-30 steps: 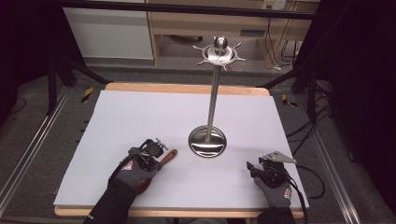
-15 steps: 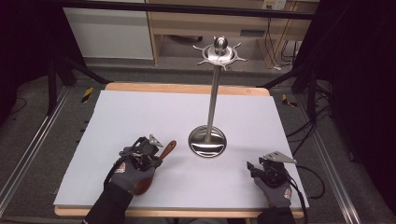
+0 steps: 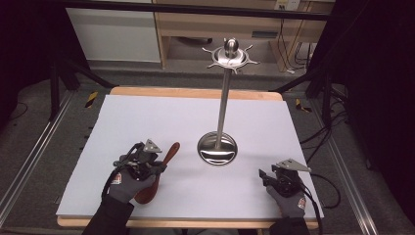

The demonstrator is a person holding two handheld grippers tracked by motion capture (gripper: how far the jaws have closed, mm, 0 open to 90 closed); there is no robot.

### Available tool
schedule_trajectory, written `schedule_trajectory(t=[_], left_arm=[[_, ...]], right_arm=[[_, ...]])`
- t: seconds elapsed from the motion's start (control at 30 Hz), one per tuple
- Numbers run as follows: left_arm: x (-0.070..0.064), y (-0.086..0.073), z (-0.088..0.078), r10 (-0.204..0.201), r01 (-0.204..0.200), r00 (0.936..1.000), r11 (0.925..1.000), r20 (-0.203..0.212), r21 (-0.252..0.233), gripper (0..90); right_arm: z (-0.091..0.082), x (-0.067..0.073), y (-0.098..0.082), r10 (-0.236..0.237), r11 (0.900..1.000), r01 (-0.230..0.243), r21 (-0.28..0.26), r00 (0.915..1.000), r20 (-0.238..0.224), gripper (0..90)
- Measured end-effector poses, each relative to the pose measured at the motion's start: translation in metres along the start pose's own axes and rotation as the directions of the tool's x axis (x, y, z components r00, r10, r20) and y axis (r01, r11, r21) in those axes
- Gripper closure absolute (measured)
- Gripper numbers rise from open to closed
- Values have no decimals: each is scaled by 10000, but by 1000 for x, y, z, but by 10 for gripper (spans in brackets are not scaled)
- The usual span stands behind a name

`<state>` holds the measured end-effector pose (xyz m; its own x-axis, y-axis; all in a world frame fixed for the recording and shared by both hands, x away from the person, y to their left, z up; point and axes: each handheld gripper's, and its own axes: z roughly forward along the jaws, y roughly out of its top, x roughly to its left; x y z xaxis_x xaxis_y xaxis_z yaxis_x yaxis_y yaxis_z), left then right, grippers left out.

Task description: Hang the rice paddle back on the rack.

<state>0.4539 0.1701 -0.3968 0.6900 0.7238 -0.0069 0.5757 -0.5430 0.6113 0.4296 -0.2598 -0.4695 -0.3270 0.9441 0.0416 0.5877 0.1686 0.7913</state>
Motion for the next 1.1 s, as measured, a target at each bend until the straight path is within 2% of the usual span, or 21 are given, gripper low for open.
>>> schedule_trajectory(t=[0.23, 0.27, 0.43, 0.47, 0.6, 0.77, 0.97, 1.1], left_arm=[[-3, 2, -18, -24, 24, 10000, 9963, 12, -861, 785], [-3, 2, -18, -24, 24, 10000, 9963, 12, -861, 786], [-3, 4, -27, -53, 35, 9999, 9892, -123, -1467, 786], [-3, 4, -29, -104, 74, 9998, 9856, -171, -1688, 785], [-4, 7, -32, -35, 16, 9999, 9829, -99, -1840, 785], [-5, 10, -37, -87, 59, 9999, 9728, -111, -2315, 785], [-6, 14, -46, -176, 128, 9998, 9554, -137, -2951, 785], [-5, 18, -51, -202, 128, 9996, 9496, -204, -3132, 785]], right_arm=[[0, 0, 0, 3, 10000, -3, -32, 10000, 28, 437], [0, 0, 0, 3, 10000, -3, -32, 10000, 28, 437], [-1, 0, 0, -7, 9999, 8, -101, 10000, 40, 428], [-1, 0, 0, -5, 9999, 5, -109, 10000, 40, 428], [-1, 0, 0, -3, 9999, 3, -138, 10000, 47, 426], [-1, 0, 0, -33, 9999, 34, -152, 10000, 47, 419], [-1, 1, 0, -35, 9999, 36, -165, 10000, 62, 417], [-1, 1, 0, -41, 9998, 42, -177, 10000, 73, 416]])
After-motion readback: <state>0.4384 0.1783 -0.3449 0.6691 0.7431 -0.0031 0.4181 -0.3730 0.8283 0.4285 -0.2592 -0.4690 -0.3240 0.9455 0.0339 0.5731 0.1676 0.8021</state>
